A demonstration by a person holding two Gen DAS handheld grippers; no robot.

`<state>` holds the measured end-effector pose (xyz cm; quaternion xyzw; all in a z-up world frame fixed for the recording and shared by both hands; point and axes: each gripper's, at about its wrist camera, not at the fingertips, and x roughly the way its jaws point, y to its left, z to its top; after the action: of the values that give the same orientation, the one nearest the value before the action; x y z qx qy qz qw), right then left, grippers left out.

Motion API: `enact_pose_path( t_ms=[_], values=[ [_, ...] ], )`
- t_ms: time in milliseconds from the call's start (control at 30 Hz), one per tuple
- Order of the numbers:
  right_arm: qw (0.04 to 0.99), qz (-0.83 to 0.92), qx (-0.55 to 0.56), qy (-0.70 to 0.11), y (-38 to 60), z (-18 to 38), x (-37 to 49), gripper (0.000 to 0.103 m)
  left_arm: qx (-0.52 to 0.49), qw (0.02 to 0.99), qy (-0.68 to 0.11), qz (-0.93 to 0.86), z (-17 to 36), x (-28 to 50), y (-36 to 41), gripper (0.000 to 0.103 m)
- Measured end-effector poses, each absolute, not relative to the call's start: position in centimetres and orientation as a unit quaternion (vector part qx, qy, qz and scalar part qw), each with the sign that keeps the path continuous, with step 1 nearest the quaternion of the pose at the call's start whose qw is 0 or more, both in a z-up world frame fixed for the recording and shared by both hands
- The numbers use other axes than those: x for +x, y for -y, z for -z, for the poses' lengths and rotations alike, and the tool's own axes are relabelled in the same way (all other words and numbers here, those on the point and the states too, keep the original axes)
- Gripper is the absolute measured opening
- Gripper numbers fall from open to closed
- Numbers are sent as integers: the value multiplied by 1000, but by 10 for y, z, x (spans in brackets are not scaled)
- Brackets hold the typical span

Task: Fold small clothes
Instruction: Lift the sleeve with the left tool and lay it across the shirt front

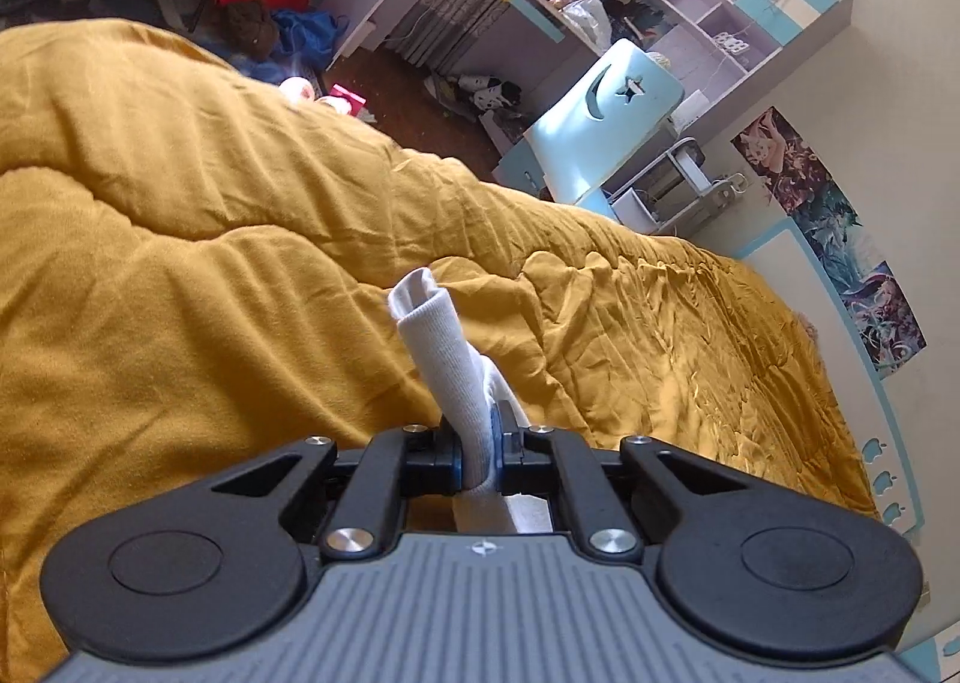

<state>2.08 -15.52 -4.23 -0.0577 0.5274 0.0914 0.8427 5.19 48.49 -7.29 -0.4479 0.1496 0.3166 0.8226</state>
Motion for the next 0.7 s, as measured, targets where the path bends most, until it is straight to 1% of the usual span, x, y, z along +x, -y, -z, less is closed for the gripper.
enact_pose_path(
  t_ms=[267,400,533,700],
  values=[
    [851,-83,-14,-519,179,41,23,82,-328,895,-123,-275,-19,87,-424,9],
    [864,-76,-6,-497,195,39,25,82,-319,915,-100,-227,-60,103,-387,9],
    [902,-54,-26,-428,215,31,21,82,-309,933,-81,-167,-86,122,-333,9],
    [908,-36,4,-418,250,34,30,82,-293,948,-83,-96,-102,151,-259,9]
  ],
)
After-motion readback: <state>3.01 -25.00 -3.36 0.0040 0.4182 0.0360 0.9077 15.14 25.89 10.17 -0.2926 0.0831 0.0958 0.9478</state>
